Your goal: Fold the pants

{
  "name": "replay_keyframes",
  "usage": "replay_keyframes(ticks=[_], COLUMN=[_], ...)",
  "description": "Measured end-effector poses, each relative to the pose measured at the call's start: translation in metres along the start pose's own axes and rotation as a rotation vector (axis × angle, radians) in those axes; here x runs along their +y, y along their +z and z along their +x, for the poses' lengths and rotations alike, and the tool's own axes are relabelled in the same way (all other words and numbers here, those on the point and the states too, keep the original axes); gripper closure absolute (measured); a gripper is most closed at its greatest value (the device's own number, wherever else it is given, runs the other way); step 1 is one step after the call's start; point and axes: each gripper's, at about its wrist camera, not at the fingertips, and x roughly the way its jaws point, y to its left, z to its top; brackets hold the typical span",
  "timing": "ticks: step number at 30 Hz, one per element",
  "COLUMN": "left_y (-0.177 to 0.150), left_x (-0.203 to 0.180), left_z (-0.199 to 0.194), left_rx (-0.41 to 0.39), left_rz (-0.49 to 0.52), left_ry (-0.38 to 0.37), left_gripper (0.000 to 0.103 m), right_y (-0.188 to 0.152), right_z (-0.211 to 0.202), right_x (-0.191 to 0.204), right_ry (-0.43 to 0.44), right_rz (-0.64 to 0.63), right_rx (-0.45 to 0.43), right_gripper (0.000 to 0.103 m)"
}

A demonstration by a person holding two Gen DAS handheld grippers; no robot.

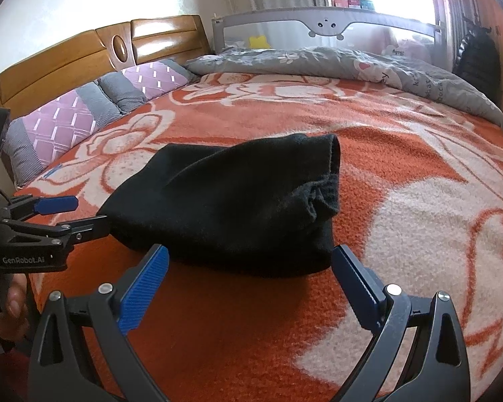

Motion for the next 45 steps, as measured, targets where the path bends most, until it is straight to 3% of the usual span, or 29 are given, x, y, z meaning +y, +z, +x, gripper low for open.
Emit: replay_keyframes(ticks=[21,45], left_y=[0.005,0.01], left_x=[0.004,-0.005], left_z=[-0.001,-0.009], left_rx=[-0.011,-0.044], left_rz=[0.001,0.027], left_ry=[0.016,-0.018], left_gripper=[0.018,0.018], right_y=[0.01,0.009], right_z=[-0.002,-0.012], right_x=[0.007,-0.009], right_ry=[0.008,-0.018], right_rz=[-0.014,0.044], right_rx=[-0.013,-0.04], right_gripper=[0.005,0.005])
